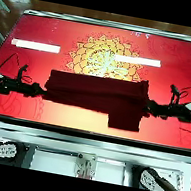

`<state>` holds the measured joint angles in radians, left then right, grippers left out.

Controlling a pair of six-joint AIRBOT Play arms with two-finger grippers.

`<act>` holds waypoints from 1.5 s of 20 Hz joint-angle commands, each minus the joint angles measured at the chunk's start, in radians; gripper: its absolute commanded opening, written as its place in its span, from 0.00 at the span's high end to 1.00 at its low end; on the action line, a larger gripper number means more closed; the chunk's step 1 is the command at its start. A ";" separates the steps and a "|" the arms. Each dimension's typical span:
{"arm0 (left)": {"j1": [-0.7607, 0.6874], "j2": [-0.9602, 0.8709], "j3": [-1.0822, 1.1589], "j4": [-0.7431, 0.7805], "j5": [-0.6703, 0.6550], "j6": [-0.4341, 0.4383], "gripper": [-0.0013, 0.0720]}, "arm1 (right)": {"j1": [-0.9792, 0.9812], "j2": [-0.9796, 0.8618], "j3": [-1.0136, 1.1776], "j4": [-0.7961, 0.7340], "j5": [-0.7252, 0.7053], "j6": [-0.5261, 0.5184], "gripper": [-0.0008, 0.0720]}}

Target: Fold the shirts.

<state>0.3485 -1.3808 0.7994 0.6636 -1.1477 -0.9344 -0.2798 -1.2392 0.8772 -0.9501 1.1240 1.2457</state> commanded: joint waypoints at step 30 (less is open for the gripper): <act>-0.097 -0.448 0.845 -0.036 -0.290 -0.328 0.30 | -0.022 -0.608 0.621 -0.108 0.056 0.092 0.04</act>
<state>0.2581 -1.8671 1.6291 0.6285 -1.3804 -1.2621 -0.2863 -1.8202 1.4979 -1.0672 1.1095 1.3319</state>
